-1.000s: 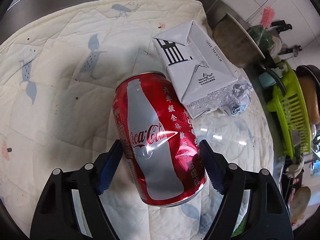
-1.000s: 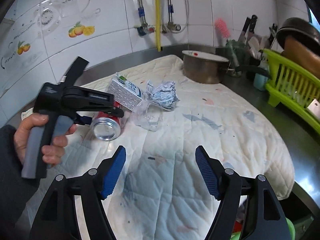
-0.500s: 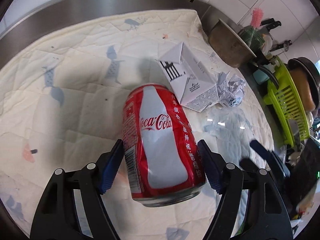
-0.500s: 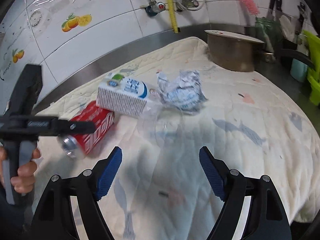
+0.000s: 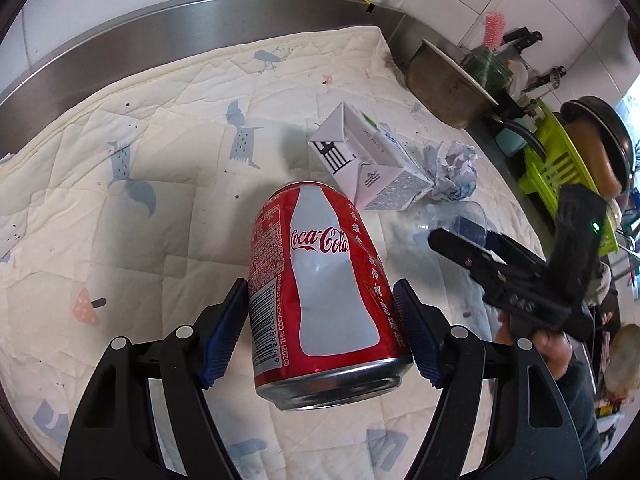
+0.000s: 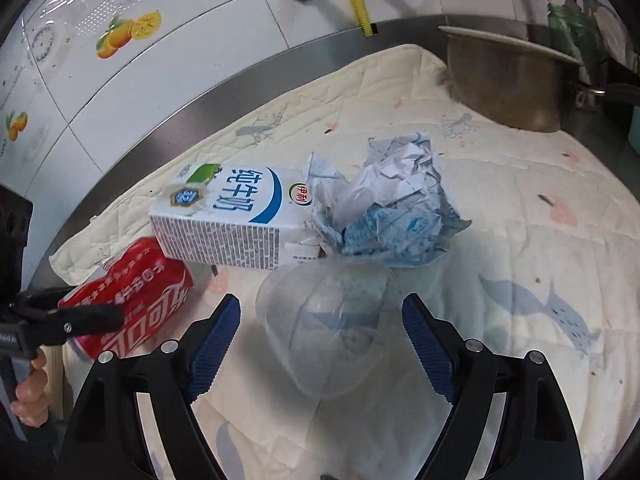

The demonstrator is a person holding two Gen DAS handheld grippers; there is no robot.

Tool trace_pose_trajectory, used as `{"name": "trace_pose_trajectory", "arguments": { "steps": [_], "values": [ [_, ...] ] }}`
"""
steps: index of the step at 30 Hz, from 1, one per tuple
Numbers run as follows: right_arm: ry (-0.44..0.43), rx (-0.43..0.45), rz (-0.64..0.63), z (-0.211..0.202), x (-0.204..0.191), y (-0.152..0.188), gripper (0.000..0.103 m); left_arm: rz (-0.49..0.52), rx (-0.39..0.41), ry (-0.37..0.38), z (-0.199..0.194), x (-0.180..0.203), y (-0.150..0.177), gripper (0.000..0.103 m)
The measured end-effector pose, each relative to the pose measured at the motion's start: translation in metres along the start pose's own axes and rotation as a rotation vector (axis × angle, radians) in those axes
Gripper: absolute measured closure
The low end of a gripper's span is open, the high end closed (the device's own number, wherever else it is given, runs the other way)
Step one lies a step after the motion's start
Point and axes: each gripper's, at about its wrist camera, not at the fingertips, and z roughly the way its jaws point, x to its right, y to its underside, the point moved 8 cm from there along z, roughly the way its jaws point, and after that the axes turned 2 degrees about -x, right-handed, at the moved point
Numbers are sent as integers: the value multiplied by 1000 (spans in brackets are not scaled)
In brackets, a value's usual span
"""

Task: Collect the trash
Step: 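Grasp the Coca-Cola can with the left tool while the right tool grasps the clear plastic cup, then carry the clear cup over the green basket and release it with the right tool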

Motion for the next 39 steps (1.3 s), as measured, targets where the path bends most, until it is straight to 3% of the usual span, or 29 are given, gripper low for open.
{"name": "trace_pose_trajectory", "arguments": {
  "steps": [7, 10, 21, 31, 34, 39],
  "values": [
    [1, -15, -27, 11, -3, -3, 21, 18, 1, -10, -3, -11, 5, 31],
    [-11, -12, -37, 8, -7, -1, 34, 24, -9, -9, 0, -13, 10, 31],
    [25, 8, -109, -15, -41, 21, 35, 24, -45, -33, 15, -17, 11, 31],
    [59, 98, -61, -95, -52, 63, 35, -2, -51, -43, 24, -17, 1, 25],
    [78, 126, -18, -123, -45, 81, 35, 10, -45, -67, 25, -16, -1, 34],
    [121, 170, 60, -170, -25, 119, 35, 35, -22, -90, 14, -11, 8, 34]
  ]
}}
